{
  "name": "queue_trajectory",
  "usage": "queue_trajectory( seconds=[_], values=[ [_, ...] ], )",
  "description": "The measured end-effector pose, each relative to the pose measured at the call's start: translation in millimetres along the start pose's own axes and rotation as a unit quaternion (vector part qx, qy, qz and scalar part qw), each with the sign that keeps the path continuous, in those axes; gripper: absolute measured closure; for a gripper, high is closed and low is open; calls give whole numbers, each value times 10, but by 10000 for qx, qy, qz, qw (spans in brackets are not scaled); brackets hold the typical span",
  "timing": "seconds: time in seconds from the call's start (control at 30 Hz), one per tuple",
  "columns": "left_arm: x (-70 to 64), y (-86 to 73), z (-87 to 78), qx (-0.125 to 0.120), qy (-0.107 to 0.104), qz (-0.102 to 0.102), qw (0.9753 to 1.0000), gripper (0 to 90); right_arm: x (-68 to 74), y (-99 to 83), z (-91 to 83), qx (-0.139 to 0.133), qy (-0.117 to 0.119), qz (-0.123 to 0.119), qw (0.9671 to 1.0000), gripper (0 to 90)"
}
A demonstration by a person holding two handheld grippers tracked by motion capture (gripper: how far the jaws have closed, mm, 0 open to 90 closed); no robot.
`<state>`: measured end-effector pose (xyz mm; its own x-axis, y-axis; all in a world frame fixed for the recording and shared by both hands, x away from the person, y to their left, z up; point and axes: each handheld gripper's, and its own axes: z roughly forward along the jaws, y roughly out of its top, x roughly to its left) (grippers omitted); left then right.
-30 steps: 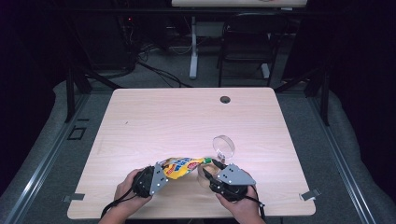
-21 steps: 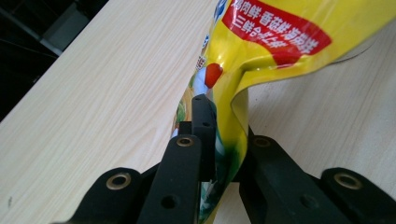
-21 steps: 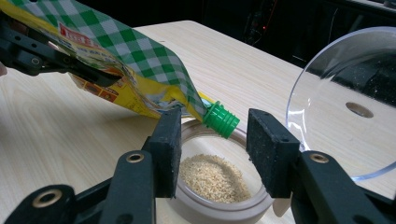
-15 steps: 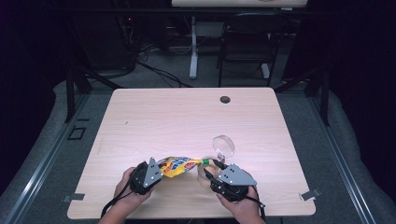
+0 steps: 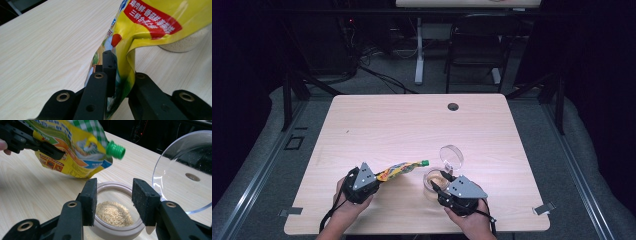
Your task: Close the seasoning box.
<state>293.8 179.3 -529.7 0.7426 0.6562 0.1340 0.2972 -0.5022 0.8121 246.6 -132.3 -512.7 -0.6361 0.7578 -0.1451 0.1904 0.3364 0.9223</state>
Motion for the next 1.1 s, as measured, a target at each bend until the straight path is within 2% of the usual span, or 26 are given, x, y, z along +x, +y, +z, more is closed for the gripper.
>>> queue_trajectory(
  seconds=[0.17,0.43,0.53,0.73,0.83,1.03,1.1],
  values=[
    [102,-43,-19,-122,-38,-455,9989,875,-8,-4,-3,6,10,24,10000,552],
    [192,-96,-28,-149,9,-793,9967,874,-9,-10,2,27,15,28,10000,552],
    [221,-115,-23,-200,-13,-1035,9944,871,-7,-12,4,20,33,35,10000,552],
    [269,-150,-24,-191,-7,-1279,9916,866,-8,-13,1,27,45,42,10000,552],
    [293,-172,-22,-221,-27,-1479,9888,863,-12,-17,6,42,48,42,10000,551],
    [330,-211,-14,-259,-57,-1666,9857,856,-11,-21,16,61,63,42,10000,548],
    [344,-230,-13,-205,-42,-1742,9845,851,-12,-20,16,74,70,36,9999,548]
  ],
)
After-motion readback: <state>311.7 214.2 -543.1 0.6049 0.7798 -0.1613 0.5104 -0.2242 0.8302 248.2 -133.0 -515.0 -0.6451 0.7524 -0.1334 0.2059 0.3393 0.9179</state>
